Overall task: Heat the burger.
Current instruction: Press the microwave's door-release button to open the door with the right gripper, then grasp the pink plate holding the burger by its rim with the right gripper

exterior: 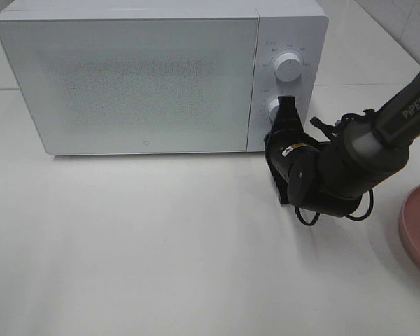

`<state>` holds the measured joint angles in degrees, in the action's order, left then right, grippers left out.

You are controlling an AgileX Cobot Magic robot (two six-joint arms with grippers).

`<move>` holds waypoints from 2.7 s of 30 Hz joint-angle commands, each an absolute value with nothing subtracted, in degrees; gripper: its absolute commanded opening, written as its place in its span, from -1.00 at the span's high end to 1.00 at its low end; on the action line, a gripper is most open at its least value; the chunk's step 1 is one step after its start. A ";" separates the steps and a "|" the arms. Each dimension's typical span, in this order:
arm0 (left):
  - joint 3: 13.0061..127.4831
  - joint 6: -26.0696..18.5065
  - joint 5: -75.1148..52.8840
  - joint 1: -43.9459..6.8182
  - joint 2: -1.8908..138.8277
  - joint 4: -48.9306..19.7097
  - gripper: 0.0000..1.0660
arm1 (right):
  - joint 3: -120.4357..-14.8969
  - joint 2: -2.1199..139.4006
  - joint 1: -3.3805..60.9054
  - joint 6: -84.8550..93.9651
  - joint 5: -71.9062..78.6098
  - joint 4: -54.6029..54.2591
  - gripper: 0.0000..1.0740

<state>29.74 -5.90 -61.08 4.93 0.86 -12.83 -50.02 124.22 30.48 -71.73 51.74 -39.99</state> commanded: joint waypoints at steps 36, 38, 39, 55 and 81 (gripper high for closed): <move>29.68 -5.84 -61.25 4.70 0.74 -12.95 -0.87 | -56.21 123.36 28.19 -65.78 59.01 -41.83 1.00; 29.68 -5.84 -61.25 4.70 0.74 -12.95 -0.87 | -55.69 122.96 28.19 -65.78 58.61 -41.77 1.00; 29.68 -5.84 -61.25 4.70 0.74 -12.95 -0.87 | -54.66 122.27 28.19 -65.72 57.93 -41.20 1.00; 29.68 -5.84 -61.25 4.70 0.74 -12.95 -0.87 | -47.21 117.97 28.19 -64.63 48.01 -37.18 1.00; 29.68 -5.84 -61.25 4.70 0.74 -12.95 -0.87 | -37.87 101.47 28.19 -37.76 21.94 -21.43 1.00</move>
<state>29.74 -5.90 -61.08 4.93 0.86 -12.83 -37.93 104.05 28.48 -45.32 27.85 -25.73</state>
